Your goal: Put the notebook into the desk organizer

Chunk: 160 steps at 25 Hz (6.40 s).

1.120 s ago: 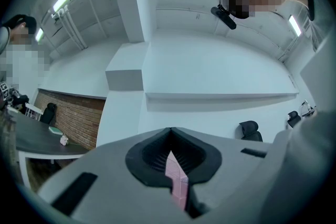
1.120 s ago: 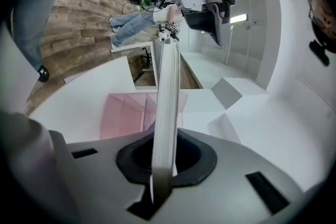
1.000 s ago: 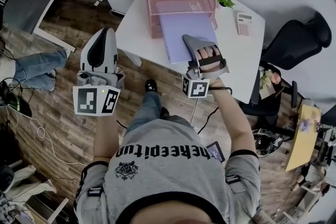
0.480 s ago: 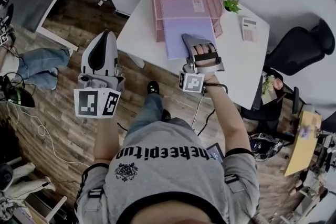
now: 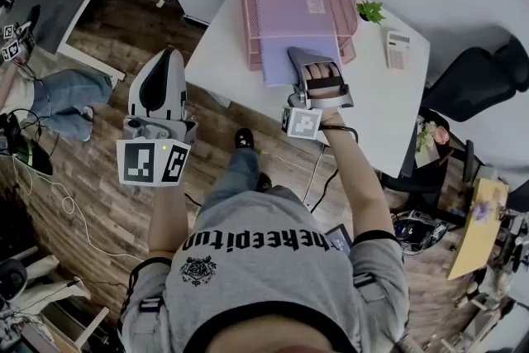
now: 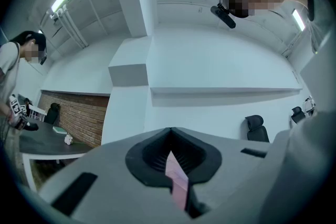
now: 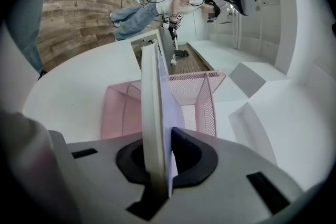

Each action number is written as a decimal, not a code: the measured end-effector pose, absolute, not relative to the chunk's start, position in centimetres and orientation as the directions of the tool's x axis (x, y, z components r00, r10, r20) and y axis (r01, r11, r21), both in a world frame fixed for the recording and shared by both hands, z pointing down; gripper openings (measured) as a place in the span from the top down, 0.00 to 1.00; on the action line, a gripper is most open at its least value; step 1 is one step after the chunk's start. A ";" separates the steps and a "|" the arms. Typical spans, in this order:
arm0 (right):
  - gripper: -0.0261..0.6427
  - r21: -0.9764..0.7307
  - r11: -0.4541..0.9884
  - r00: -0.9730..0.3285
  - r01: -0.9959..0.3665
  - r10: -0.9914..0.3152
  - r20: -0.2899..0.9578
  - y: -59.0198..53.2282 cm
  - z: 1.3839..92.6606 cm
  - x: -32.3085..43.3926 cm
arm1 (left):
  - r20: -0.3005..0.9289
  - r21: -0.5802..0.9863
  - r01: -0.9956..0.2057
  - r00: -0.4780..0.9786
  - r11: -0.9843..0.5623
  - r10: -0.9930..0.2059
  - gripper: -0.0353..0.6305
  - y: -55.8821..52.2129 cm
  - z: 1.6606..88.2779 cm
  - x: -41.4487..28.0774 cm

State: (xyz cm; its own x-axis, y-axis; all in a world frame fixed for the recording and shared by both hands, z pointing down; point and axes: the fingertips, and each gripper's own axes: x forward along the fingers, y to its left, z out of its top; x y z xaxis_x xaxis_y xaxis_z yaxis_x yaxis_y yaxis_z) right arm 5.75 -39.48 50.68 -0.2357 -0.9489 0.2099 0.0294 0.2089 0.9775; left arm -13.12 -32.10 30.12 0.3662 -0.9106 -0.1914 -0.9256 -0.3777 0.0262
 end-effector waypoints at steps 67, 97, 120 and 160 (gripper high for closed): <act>0.64 0.788 0.606 -0.281 -0.106 -0.779 0.561 -37.6 52.8 5.1 | -0.171 0.051 -0.916 0.384 -0.397 -0.907 0.94 -33.4 31.3 -12.9; 0.89 0.871 0.480 -0.233 -0.103 -0.863 0.449 -38.9 50.8 5.9 | -0.179 0.027 -0.918 0.384 -0.395 -0.906 0.94 -31.6 30.3 -11.6; 0.85 0.653 0.617 -0.302 -0.439 -0.786 0.540 -37.3 50.7 6.3 | -0.179 0.020 -0.892 0.441 -0.452 -0.879 0.94 -31.4 30.1 -9.5; 0.96 0.176 0.475 -0.393 -0.862 -0.846 0.360 -32.6 43.8 8.8 | -0.203 -0.002 -0.855 0.509 -0.519 -0.837 0.94 -27.2 29.0 -6.1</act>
